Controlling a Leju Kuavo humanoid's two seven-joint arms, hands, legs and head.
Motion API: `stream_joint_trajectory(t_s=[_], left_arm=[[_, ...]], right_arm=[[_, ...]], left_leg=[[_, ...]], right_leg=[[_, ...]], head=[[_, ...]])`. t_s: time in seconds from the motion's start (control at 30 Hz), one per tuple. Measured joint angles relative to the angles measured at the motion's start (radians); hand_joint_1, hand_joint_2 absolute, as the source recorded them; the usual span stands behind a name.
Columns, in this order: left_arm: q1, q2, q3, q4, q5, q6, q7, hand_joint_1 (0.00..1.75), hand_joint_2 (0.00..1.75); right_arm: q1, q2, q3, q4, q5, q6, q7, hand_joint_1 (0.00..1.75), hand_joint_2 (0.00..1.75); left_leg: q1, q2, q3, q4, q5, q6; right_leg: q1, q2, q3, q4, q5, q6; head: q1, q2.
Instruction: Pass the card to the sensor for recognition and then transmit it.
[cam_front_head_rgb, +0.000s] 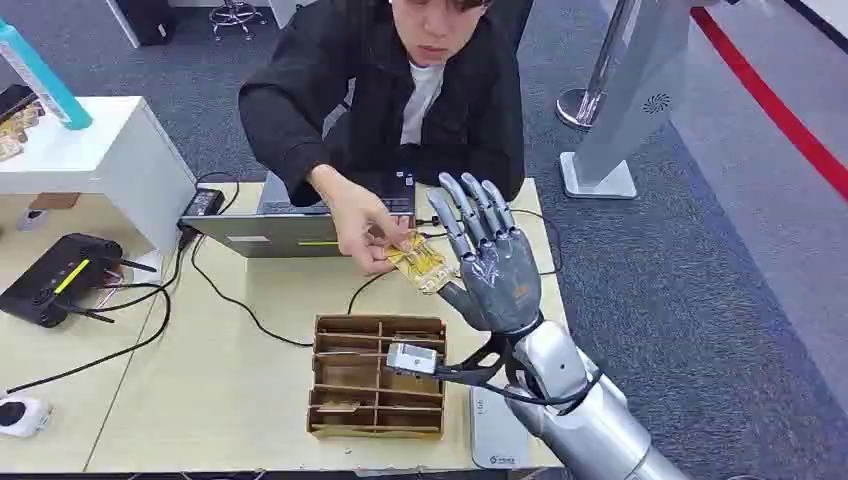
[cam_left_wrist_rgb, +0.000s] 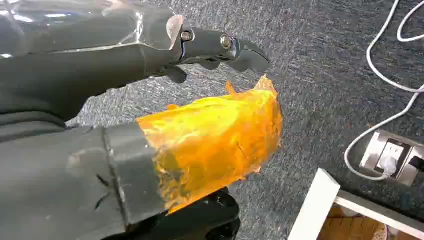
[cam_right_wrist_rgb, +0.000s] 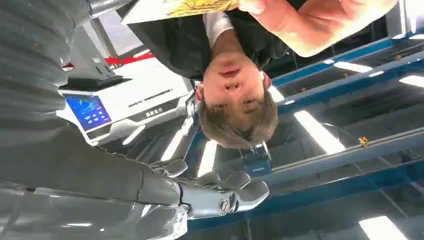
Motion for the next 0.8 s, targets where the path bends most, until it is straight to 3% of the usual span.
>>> stream_joint_trajectory(t_s=[0.37, 0.4, 0.43, 0.47, 0.8], left_arm=[[0.000, 0.000, -0.014, 0.000, 0.010, 0.006, 0.008, 0.00, 0.00], [0.000, 0.000, -0.014, 0.002, 0.015, 0.008, 0.010, 0.00, 0.00], [0.000, -0.001, -0.014, 0.003, 0.019, 0.012, 0.010, 0.00, 0.00], [0.000, -0.002, -0.014, 0.004, 0.026, 0.024, 0.009, 0.00, 0.00], [-0.003, -0.009, -0.018, 0.013, 0.065, 0.055, 0.001, 0.00, 0.00]], right_arm=[[0.011, 0.000, 0.000, -0.003, 0.003, -0.003, 0.001, 0.00, 1.75], [0.014, 0.000, 0.000, -0.003, 0.005, -0.003, 0.001, 0.09, 1.75], [0.018, 0.000, 0.000, -0.003, 0.006, -0.003, 0.001, 1.08, 1.75], [0.022, -0.001, 0.000, -0.003, 0.006, -0.005, 0.001, 1.69, 1.75], [0.068, -0.003, -0.016, -0.022, -0.006, -0.026, -0.010, 1.75, 1.75]], left_leg=[[0.000, 0.000, 0.000, 0.000, 0.000, 0.000], [0.000, 0.000, 0.000, 0.000, 0.000, 0.000], [0.000, 0.000, 0.000, 0.000, 0.000, 0.000], [0.000, 0.000, 0.000, 0.000, 0.000, 0.000], [0.000, 0.000, 0.000, 0.000, 0.000, 0.000]], right_leg=[[0.000, 0.000, 0.000, 0.000, 0.000, 0.000], [0.000, 0.000, 0.000, 0.000, 0.000, 0.000], [0.000, 0.000, 0.000, 0.000, 0.000, 0.000], [0.000, 0.000, 0.000, 0.000, 0.000, 0.000], [0.000, 0.000, 0.000, 0.000, 0.000, 0.000]], head=[[0.000, 0.000], [0.000, 0.000], [0.000, 0.000], [0.000, 0.000], [0.000, 0.000]])
